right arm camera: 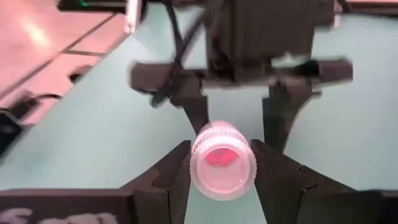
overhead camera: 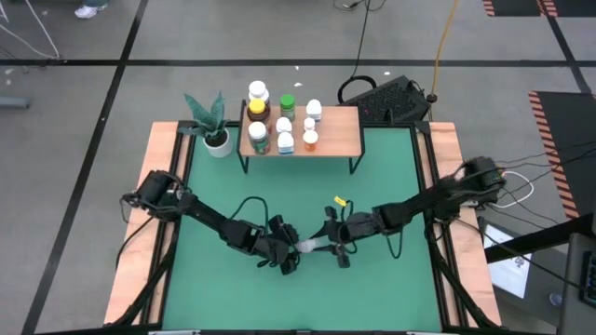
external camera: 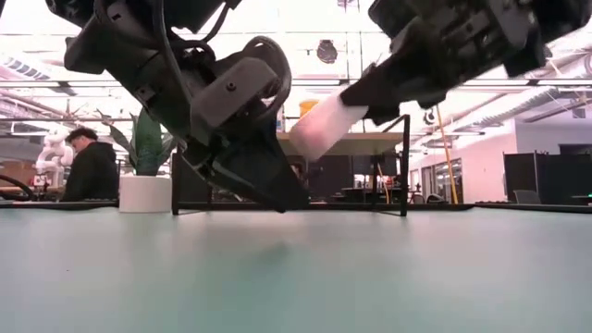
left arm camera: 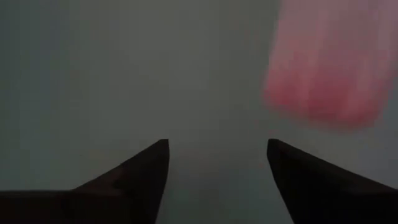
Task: Pick and place medicine bottles onto shelf by color
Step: Put the transparent pill bottle on the shelf
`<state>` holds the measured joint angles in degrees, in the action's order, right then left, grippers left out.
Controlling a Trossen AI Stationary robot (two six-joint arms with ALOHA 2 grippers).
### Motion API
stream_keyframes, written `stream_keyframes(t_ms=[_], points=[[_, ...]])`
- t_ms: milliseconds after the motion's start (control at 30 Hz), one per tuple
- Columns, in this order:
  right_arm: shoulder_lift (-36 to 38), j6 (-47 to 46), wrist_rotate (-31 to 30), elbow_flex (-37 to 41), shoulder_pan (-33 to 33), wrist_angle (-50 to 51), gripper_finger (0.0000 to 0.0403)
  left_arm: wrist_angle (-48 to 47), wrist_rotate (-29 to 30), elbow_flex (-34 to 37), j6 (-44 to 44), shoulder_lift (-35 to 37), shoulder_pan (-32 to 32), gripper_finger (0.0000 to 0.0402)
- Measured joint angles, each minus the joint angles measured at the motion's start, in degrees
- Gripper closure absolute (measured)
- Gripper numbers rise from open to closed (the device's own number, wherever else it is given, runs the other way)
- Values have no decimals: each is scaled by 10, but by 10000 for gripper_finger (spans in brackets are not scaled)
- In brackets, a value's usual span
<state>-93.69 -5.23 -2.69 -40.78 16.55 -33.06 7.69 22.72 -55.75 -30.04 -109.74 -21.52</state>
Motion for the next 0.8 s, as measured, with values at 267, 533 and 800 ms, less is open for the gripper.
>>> stream_keyframes(t_ms=[267, 533, 800], points=[[159, 70, -78, 0, -28, 155, 257, -14, 6, 0, -7, 1, 1, 86], [249, 67, -75, -195, -194, 576, 257, -18, 34, 0, -10, 1, 18, 91], [109, 158, -56, -481, -372, 830, 258, -7, 34, 0, -7, 1, 37, 103]])
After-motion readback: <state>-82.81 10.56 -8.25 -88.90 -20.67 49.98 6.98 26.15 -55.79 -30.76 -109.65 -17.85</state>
